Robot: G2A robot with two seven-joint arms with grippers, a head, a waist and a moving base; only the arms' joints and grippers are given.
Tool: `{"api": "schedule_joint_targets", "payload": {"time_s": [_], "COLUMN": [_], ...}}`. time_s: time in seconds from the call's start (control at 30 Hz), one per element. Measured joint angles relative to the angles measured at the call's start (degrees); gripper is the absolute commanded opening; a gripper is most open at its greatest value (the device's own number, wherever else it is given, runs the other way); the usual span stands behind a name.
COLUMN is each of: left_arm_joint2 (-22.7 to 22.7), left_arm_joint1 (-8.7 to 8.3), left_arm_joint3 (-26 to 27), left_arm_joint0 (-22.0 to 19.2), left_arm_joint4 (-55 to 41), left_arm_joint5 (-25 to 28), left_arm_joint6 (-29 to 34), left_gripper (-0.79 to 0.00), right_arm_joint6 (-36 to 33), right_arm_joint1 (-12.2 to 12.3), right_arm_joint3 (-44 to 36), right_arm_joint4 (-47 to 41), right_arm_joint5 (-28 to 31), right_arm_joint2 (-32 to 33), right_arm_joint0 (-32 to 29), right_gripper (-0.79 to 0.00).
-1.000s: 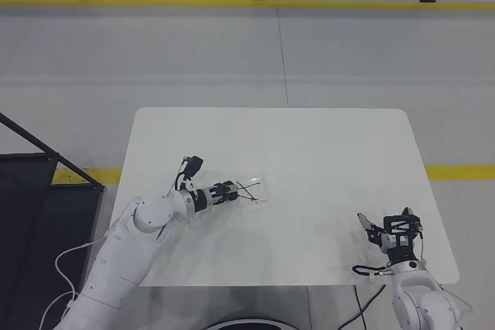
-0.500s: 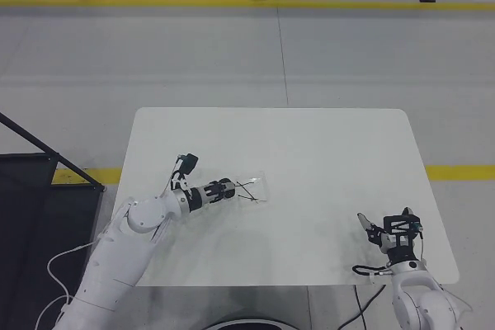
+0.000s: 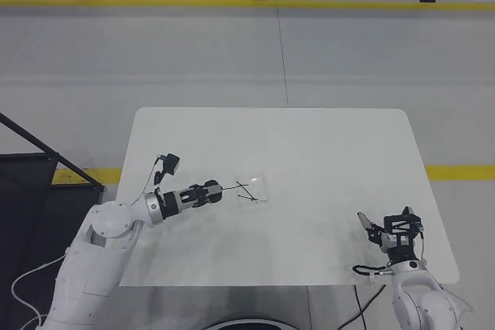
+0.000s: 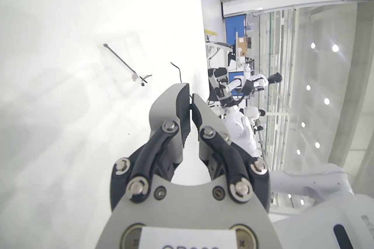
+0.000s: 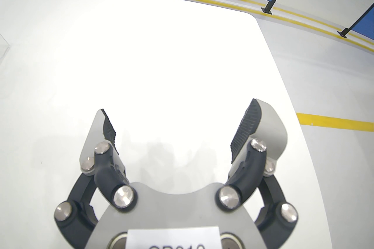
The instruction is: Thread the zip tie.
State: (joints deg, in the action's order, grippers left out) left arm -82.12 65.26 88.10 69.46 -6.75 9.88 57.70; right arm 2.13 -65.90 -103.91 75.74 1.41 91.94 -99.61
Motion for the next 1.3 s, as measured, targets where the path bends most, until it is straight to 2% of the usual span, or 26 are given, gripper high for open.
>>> {"api": "schedule_joint_targets", "payload": {"time_s": [0.23, 0.37, 0.47, 0.53, 0.63, 1.0, 1.17, 1.3], "left_arm_joint2": [-2.05, -3.01, -3.41, -3.74, -4.32, -4.27, -2.79, -1.72], "left_arm_joint1": [-0.9, -1.35, -1.64, -1.85, -2.13, -2.15, -2.38, -2.56], "left_arm_joint3": [-0.21, 0.06, 0.67, 1.02, 1.17, 1.42, 2.62, 2.25], "left_arm_joint0": [1.31, 1.94, 2.47, 2.88, 3.45, 3.63, 3.33, 2.38], "left_arm_joint4": [-4.08, -6.43, -8.23, -8.92, -8.7, -8.37, -6.91, -7.27], "left_arm_joint5": [5.41, 7.76, 9.19, 9.91, 10.0, 9.82, 10.24, 11.97], "left_arm_joint6": [7.08, 10.09, 12.04, 12.88, 12.8, 12.23, 12.6, 14.04], "left_gripper": [-0.785, -0.785, -0.785, -0.785, -0.785, -0.785, -0.785, -0.785], "right_arm_joint6": [4.28, -1.1, -5.46, -10.98, -16.91, -15.75, -19.25, -25.13], "right_arm_joint1": [0.36, 0.62, 0.66, 0.82, 1.02, 1.01, 1.25, 1.21], "right_arm_joint3": [-4.65, -9.67, -12.24, -13.51, -14.68, -14.66, -14.79, -12.63], "right_arm_joint4": [-3.42, -2.69, -6.16, -7.97, -5.78, -5.71, -5.7, -12.18], "right_arm_joint5": [10.56, 14.35, 16.93, 17.82, 17.31, 17.51, 24.93, 30.34], "right_arm_joint2": [2.4, 2.41, 1.96, 2.22, 3.23, 2.95, -1.41, -6.34], "right_arm_joint0": [-4.29, -5.37, -5.02, -4.37, -3.6, -3.63, -1.02, 4.08], "right_gripper": [0.0, 0.0, 0.0, 0.0, 0.0, 0.0, 0.0, 0.0]}}
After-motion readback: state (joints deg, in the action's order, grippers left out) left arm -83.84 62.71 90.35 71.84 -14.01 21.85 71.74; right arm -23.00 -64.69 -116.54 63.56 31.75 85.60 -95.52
